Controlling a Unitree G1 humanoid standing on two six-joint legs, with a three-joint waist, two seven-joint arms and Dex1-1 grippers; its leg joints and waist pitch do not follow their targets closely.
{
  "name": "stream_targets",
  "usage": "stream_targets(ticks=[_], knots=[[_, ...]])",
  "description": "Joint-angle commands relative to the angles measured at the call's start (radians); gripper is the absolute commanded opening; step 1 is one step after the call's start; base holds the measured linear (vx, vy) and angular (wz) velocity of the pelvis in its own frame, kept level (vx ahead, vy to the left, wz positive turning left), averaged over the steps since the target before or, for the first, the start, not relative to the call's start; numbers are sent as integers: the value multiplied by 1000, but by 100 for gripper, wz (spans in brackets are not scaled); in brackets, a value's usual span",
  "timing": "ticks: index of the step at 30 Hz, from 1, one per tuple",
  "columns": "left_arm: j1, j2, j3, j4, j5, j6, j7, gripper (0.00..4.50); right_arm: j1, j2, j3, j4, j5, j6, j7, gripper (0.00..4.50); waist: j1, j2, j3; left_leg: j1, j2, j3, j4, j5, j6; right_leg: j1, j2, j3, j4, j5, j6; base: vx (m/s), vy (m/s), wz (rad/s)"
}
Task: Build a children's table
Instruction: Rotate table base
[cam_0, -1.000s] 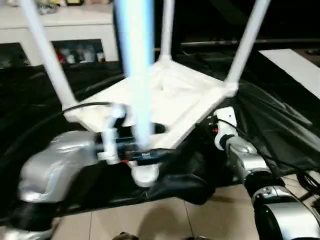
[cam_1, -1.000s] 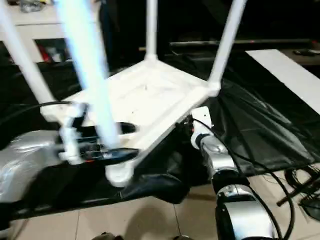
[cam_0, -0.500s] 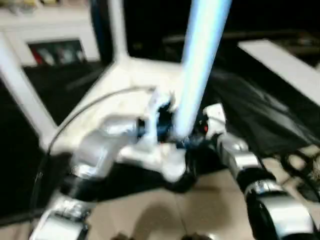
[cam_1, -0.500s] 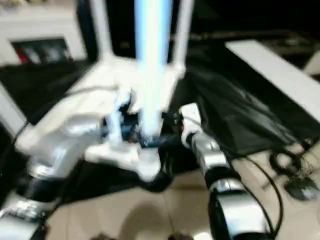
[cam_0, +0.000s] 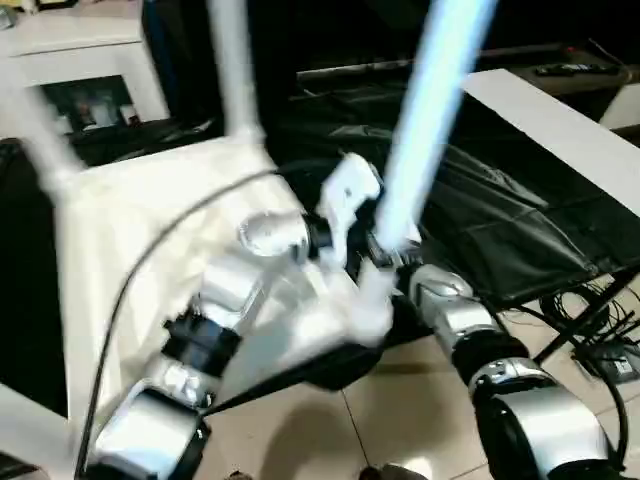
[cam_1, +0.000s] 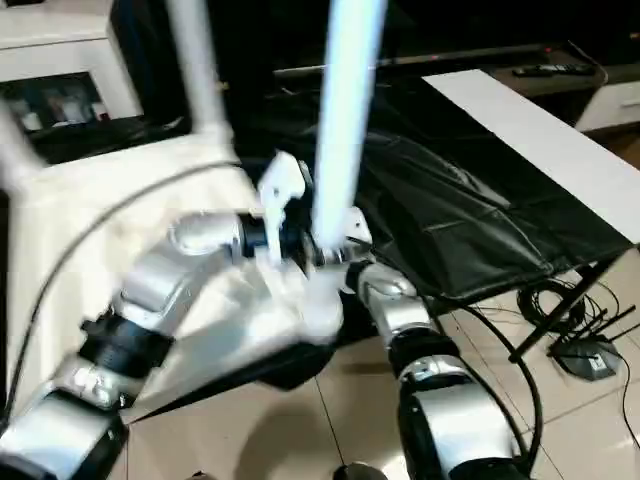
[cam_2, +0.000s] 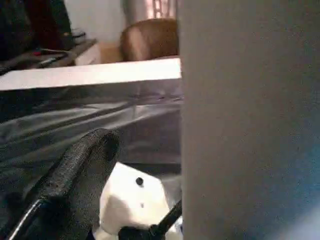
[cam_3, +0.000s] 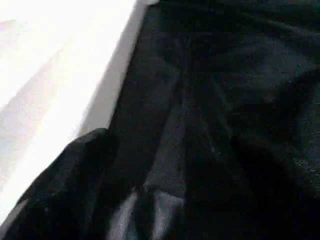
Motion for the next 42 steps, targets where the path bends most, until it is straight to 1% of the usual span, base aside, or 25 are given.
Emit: stream_targets(ticks=[1,3,8,10,13,14,15,16,17,18,19,20,22,23,27,29,31,32,34,36,37,38,39,41,42], knots=[[17,67,15,43,62,-5,13,445,-9,-4,-11,21,1,0,-29,432,19,-6,-74,-6,19,6,-69,-271,46,66,-72,52,-100,-452,-120,0,0,0],[26,85,27,39,53,-2,0,445,-10,-6,-24,20,7,-3,-43,432,29,-3,-75,0,24,11,-69,-265,44,61,-70,56,-93,-405,-138,0,0,0],[25,118,35,76,75,-33,-9,445,-15,-6,-22,23,5,-10,-46,432,34,0,-82,-3,25,15,-68,-223,39,67,-68,58,-82,-330,-156,0,0,0],[48,153,28,48,58,-18,-64,445,-15,-9,-30,12,16,-15,-32,432,38,-3,-83,-6,28,15,-68,-201,41,70,-71,59,-76,-294,-169,0,0,0],[88,198,15,-16,6,31,-147,445,-13,-30,-39,4,22,-20,-15,432,41,1,-85,-2,33,19,-67,-179,41,67,-69,62,-68,-241,-198,0,0,0],[105,224,2,-35,7,47,-169,445,-9,-48,-44,-1,23,-23,-9,432,49,0,-86,0,36,22,-67,-159,44,66,-70,63,-60,-202,-216,0,0,0],[116,241,-8,-39,21,47,-177,445,-6,-62,-50,-6,23,-25,-4,432,49,-3,-86,-1,35,23,-67,-154,47,67,-67,63,-60,-194,-217,0,0,0],[116,241,-8,-39,21,47,-177,445,-6,-62,-50,-6,23,-25,-4,432,52,-1,-88,0,36,23,-66,-150,47,68,-68,63,-58,-184,-219,0,0,0],[124,273,-29,-17,84,31,-162,445,0,-89,-59,-19,28,-30,10,432,54,-5,-85,5,35,27,-66,-156,50,63,-65,64,-61,-188,-217,0,0,0],[124,273,-29,-17,84,31,-162,445,0,-89,-59,-19,28,-30,10,432,57,-4,-85,6,35,27,-66,-161,51,64,-65,64,-61,-193,-214,0,0,0],[130,293,-33,2,127,17,-134,445,6,-113,-72,-39,41,-28,27,432,61,-3,-84,6,34,29,-66,-162,48,64,-66,65,-62,-207,-206,0,0,0],[136,307,-24,7,151,29,-101,445,16,-139,-82,-66,52,-25,51,432,67,-3,-84,6,35,30,-66,-172,44,66,-65,65,-65,-225,-185,0,0,0],[158,332,-19,-44,136,65,-124,445,37,-165,-82,-107,64,-15,101,432,73,-5,-83,7,33,32,-65,-172,43,65,-66,66,-66,-239,-179,0,0,0],[174,344,-18,-86,118,98,-142,445,52,-180,-72,-132,64,-6,136,432,73,-7,-84,1,36,28,-67,-161,42,71,-69,65,-60,-235,-181,0,0,0],[211,363,-37,-165,103,172,-156,445,94,-220,-42,-189,55,14,210,432,76,-8,-83,-1,33,30,-65,-163,46,69,-68,64,-68,-273,-179,0,0,0],[235,376,-65,-202,129,213,-156,445,126,-246,-27,-240,50,39,254,432,76,-3,-81,-1,33,30,-65,-167,46,68,-66,63,-69,-288,-173,0,0,0],[245,372,-64,-220,120,229,-157,445,140,-255,-24,-265,53,55,268,432,76,-9,-81,-2,31,30,-64,-166,49,69,-64,62,-73,-304,-159,0,0,0],[256,354,-35,-261,76,273,-146,445,162,-274,-19,-316,54,78,282,432,74,-4,-80,-1,29,31,-63,-169,45,69,-62,61,-75,-314,-155,0,0,0],[259,356,-31,-292,67,312,-141,445,176,-286,-15,-347,53,89,292,432,77,-4,-82,0,30,29,-63,-165,43,68,-63,61,-75,-312,-154,0,0,0],[262,375,-51,-310,89,331,-146,445,183,-294,-10,-362,50,92,300,432,76,-7,-81,-2,29,29,-63,-168,45,69,-61,60,-75,-313,-156,0,0,0],[269,396,-79,-327,122,355,-144,445,192,-297,-10,-377,51,98,303,432,73,-4,-80,-3,28,27,-64,-181,45,69,-60,57,-78,-339,-144,0,0,0],[270,398,-81,-329,125,358,-143,445,193,-298,-9,-380,51,99,304,432,72,-6,-79,-4,27,27,-64,-184,45,70,-60,57,-79,-349,-137,0,0,0],[276,405,-95,-341,148,370,-131,445,204,-301,-6,-403,52,110,306,432,72,-6,-78,1,26,28,-63,-190,45,66,-59,57,-84,-372,-127,0,0,0],[287,397,-94,-361,147,402,-112,445,223,-305,-1,-442,55,133,311,432,74,-1,-79,2,26,28,-62,-182,44,66,-57,58,-83,-368,-123,0,0,0],[293,391,-90,-373,141,422,-103,429,232,-307,2,-460,55,143,312,432,74,0,-80,1,27,28,-62,-179,43,66,-58,57,-82,-360,-125,0,0,0]])
